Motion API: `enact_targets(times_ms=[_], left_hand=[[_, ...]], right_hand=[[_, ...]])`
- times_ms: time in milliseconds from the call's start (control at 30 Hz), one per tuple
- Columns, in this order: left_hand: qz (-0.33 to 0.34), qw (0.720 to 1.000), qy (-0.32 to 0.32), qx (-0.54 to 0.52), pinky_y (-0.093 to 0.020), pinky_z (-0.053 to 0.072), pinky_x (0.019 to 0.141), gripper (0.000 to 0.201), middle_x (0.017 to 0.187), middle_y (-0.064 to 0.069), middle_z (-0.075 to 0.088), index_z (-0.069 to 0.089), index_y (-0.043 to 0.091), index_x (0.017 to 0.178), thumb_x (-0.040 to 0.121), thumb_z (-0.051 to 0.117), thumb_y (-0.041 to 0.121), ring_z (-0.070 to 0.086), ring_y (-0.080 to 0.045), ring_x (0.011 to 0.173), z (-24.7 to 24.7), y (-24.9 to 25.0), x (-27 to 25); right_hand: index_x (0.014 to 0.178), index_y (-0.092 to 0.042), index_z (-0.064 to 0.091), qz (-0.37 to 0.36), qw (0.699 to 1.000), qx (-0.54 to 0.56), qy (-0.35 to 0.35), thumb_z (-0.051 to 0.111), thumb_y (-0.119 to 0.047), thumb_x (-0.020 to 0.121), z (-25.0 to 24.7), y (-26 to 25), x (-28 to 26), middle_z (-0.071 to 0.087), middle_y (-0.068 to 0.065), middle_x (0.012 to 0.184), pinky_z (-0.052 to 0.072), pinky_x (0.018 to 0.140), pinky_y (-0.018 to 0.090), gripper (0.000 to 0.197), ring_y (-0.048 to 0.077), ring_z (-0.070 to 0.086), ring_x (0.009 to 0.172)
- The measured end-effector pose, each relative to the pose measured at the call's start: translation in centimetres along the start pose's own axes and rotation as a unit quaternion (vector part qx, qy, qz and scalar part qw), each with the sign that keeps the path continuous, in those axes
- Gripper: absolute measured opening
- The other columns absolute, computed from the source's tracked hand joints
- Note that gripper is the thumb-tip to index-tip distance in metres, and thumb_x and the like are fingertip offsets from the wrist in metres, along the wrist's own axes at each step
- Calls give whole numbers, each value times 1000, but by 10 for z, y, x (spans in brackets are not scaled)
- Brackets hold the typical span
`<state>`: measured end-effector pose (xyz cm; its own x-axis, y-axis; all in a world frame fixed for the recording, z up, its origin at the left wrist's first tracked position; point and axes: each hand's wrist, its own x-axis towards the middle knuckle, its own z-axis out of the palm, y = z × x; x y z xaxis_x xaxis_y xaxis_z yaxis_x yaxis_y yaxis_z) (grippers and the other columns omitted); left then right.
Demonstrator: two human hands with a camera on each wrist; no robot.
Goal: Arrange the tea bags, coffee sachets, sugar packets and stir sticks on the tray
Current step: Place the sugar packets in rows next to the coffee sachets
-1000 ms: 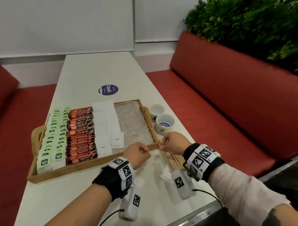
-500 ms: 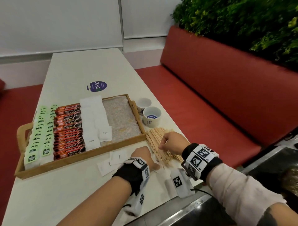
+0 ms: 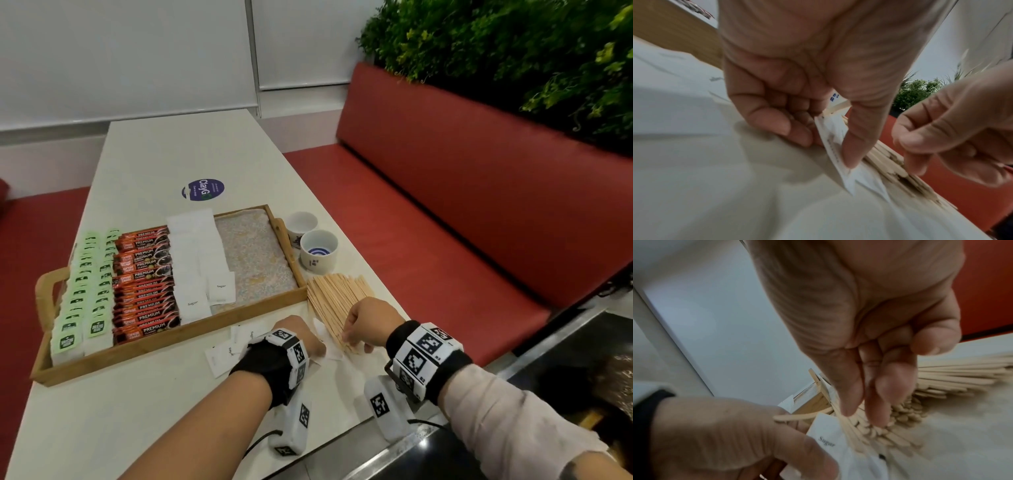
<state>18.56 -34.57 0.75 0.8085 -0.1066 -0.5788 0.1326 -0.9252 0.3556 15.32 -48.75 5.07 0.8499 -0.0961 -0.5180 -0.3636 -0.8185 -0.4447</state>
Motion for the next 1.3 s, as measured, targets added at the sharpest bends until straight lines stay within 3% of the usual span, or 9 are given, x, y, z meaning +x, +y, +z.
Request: enact_targets(times_ms=[167, 467, 733, 800, 900, 967, 1067, 1167, 1300], left_hand=[[-5, 1000, -2, -25, -27, 45, 74, 50, 113, -8, 63, 61, 8, 111, 72, 75, 35, 60, -23, 104, -1, -2, 3], [-7, 999, 22, -40, -25, 42, 66, 24, 94, -8, 65, 62, 10, 87, 79, 67, 32, 64, -22, 94, -1, 2, 4], [-20, 990, -32, -134, -37, 55, 86, 29, 94, -9, 68, 65, 8, 88, 73, 72, 31, 67, -26, 89, -6, -8, 6], [-27, 984, -35, -171, -37, 58, 80, 23, 86, -9, 66, 62, 8, 82, 72, 74, 25, 68, -26, 85, -7, -11, 5], [-42, 969, -38, -242, -28, 55, 54, 15, 76, -10, 62, 59, 3, 82, 76, 71, 9, 66, -26, 71, -11, -18, 2], [-47, 967, -34, -249, -27, 53, 55, 14, 79, -11, 61, 58, 3, 82, 78, 69, 11, 67, -28, 76, -17, -24, -1], [-44, 974, -24, -220, -29, 48, 64, 29, 99, -14, 65, 59, 4, 99, 79, 68, 22, 66, -32, 96, -27, -39, -3], [-30, 953, -45, -298, -27, 48, 45, 48, 112, -24, 63, 51, -6, 123, 83, 68, 14, 69, -34, 83, -34, -56, -4], [14, 924, -41, -381, -30, 55, 66, 21, 93, -7, 70, 63, 9, 110, 89, 64, 12, 68, -22, 83, -45, -76, -8]], right_hand=[[82, -16, 59, 19, 999, -14, -25, 60, -6, 84, 12, 2, -3, 73, 2, 82, 49, 55, 23, 11, 12, 67, 59], [84, -15, 53, 5, 999, -33, -15, 66, 3, 76, 23, -4, 2, 69, 8, 90, 48, 63, 28, 24, 27, 69, 90], [78, -16, 52, -11, 999, -28, -26, 64, 1, 79, 25, -9, 1, 72, 10, 89, 53, 68, 34, 21, 26, 71, 82], [78, -17, 51, -10, 999, -12, -33, 63, -2, 82, 23, -11, 0, 71, 8, 82, 50, 58, 29, 19, 21, 70, 69], [79, -16, 50, -14, 999, -1, -44, 69, -11, 83, 20, -12, -2, 72, 6, 80, 46, 55, 24, 20, 15, 66, 61], [81, -16, 51, -18, 999, 2, -48, 73, -16, 80, 18, -13, -2, 71, 6, 79, 45, 57, 24, 22, 15, 66, 61], [82, -15, 54, -26, 998, -16, -48, 76, -22, 77, 15, -16, 2, 72, 7, 79, 48, 61, 27, 23, 15, 62, 58], [76, -16, 58, -47, 998, -30, -28, 77, -27, 76, 13, -23, 8, 73, 8, 85, 53, 73, 33, 23, 17, 61, 67], [83, -18, 55, -95, 995, 2, 35, 71, -35, 82, 14, -45, 16, 63, -1, 86, 45, 70, 29, 23, 14, 55, 77]])
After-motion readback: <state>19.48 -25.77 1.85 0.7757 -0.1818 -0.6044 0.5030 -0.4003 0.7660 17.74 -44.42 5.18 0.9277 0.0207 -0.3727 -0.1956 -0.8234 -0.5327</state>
